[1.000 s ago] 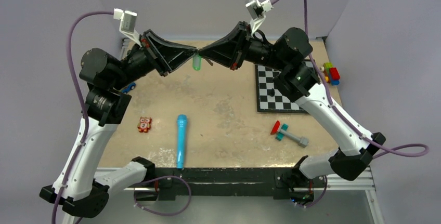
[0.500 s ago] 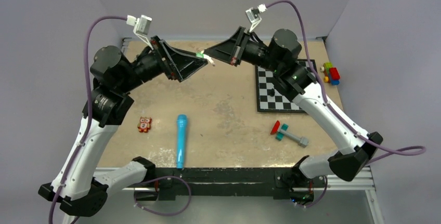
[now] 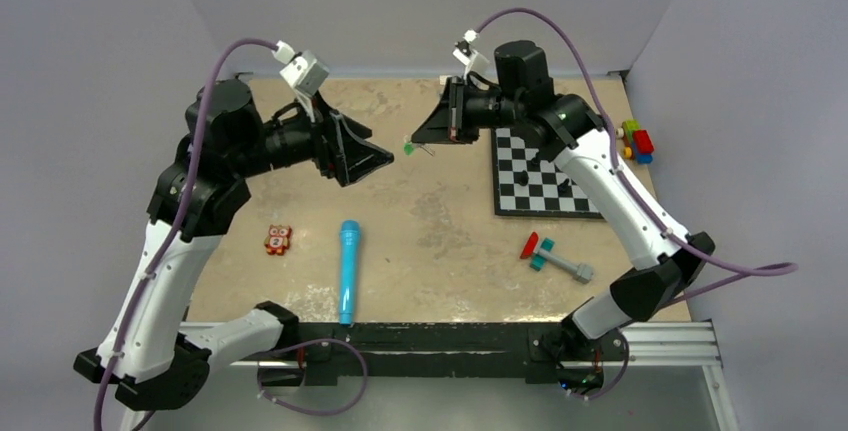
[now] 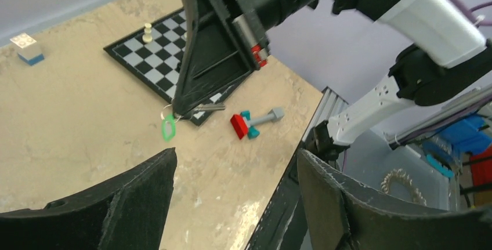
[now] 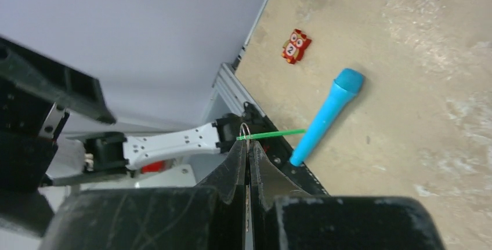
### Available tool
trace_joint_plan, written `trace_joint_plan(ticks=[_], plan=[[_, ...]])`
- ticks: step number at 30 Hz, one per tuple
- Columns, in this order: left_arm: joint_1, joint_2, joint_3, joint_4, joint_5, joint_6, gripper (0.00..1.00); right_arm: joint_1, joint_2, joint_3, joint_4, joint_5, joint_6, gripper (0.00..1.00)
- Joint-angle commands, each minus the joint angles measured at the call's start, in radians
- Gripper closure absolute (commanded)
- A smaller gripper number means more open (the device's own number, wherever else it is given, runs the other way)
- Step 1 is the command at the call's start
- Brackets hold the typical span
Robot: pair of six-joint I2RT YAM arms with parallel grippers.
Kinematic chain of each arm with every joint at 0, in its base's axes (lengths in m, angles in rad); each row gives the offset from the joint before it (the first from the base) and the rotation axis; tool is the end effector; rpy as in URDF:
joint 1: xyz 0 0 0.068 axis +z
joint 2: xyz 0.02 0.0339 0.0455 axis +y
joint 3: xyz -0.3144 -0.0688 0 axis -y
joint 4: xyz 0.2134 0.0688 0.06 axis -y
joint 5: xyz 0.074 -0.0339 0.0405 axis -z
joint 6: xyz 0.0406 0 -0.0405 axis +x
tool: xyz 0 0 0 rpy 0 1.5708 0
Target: Remove the keys from the keyring
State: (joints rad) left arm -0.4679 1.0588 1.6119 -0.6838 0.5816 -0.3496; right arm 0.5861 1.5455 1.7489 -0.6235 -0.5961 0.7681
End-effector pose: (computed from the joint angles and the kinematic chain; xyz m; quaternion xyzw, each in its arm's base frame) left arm 0.0998 -0.0754 0.5367 0.2313 0.7078 -0.4489 0.4940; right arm 0.2433 0.1889 0.4858 -0.0862 0.8132 0.5179 0.2510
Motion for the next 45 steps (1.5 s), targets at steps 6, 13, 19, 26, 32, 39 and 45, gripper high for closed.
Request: trace_joint_plan(ticks=[6, 13, 19, 26, 32, 39, 45], plan=[[-0.003, 0.113, 0.035, -0.147, 0.055, 0.083, 0.22, 0.021, 0.080, 0.257, -0.610, 0.344, -0.295, 1.00], [-0.003, 0.078, -0.133, -0.024, 0.054, 0.013, 0.25, 0.011, 0.020, -0.042, -0.411, 0.105, -0.042, 1.00], [-0.003, 0.100, -0.187, -0.016, 0.173, 0.018, 0.28, 0.012, 0.131, 0.090, -0.616, 0.145, -0.137, 1.00], [-0.003, 0.103, -0.232, 0.047, 0.313, 0.061, 0.30, 0.012, 0.084, 0.041, -0.426, -0.097, -0.097, 1.00], [-0.003, 0.091, -0.208, 0.053, 0.313, 0.082, 0.36, 0.012, 0.069, 0.040, -0.369, -0.191, -0.019, 1.00], [-0.003, 0.109, -0.231, 0.100, 0.340, 0.067, 0.35, 0.011, 0.061, 0.059, -0.322, -0.240, -0.001, 1.00], [-0.003, 0.132, -0.224, 0.117, 0.358, 0.060, 0.41, 0.012, 0.042, 0.071, -0.290, -0.277, 0.003, 1.00]])
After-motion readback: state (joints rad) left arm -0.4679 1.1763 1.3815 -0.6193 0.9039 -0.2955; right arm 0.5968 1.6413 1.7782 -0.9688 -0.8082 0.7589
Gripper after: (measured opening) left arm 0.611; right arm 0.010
